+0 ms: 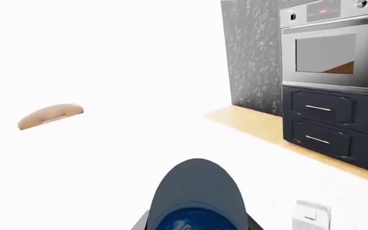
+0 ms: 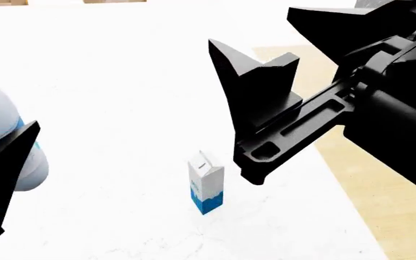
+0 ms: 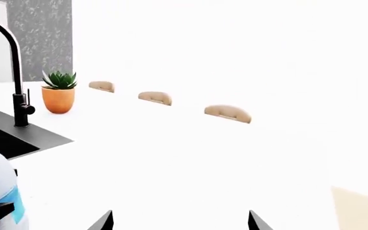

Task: Move the drinks to the dining counter.

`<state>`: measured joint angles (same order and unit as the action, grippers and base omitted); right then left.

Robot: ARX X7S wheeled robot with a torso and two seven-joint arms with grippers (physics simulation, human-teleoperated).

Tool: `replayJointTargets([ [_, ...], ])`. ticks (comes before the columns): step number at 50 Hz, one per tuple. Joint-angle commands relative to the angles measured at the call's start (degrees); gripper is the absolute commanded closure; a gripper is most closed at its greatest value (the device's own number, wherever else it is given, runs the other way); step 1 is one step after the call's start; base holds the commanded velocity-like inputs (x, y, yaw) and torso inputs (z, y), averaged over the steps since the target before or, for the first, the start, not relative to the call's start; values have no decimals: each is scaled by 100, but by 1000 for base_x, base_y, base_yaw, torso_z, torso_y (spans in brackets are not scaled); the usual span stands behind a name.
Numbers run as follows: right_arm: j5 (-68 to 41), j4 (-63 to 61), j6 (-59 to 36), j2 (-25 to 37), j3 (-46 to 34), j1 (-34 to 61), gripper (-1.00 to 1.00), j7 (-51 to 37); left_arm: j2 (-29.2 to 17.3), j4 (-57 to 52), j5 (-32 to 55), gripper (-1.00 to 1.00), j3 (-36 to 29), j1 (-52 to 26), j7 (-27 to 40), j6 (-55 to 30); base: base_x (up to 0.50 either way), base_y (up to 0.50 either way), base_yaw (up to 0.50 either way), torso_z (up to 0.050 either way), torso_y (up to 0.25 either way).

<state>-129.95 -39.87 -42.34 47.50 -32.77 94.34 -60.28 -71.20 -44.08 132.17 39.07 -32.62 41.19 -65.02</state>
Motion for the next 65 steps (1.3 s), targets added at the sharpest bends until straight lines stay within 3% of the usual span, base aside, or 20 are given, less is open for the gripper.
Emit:
replayJointTargets([
  [1, -118, -25, 32, 31, 47, 165, -100, -76, 215, -384, -588, 100, -1151, -221, -154, 387, 0, 0, 0, 0, 0],
  [7, -103, -16, 15, 40, 46, 150, -100, -37, 267, -554, -798, 100, -1931, -517, -201, 603, 0, 0, 0, 2, 0],
  [22, -100, 5, 12, 90, 62, 150, -100, -4, 973, -586, -1380, 100, -2033, -38, -444, 215, 0, 0, 0, 0, 1],
  [65, -95, -1, 23, 136, 51, 171, -100, 10, 1453, -517, -1926, 100, -1914, 577, -885, -200, 0, 0, 0, 0, 0],
])
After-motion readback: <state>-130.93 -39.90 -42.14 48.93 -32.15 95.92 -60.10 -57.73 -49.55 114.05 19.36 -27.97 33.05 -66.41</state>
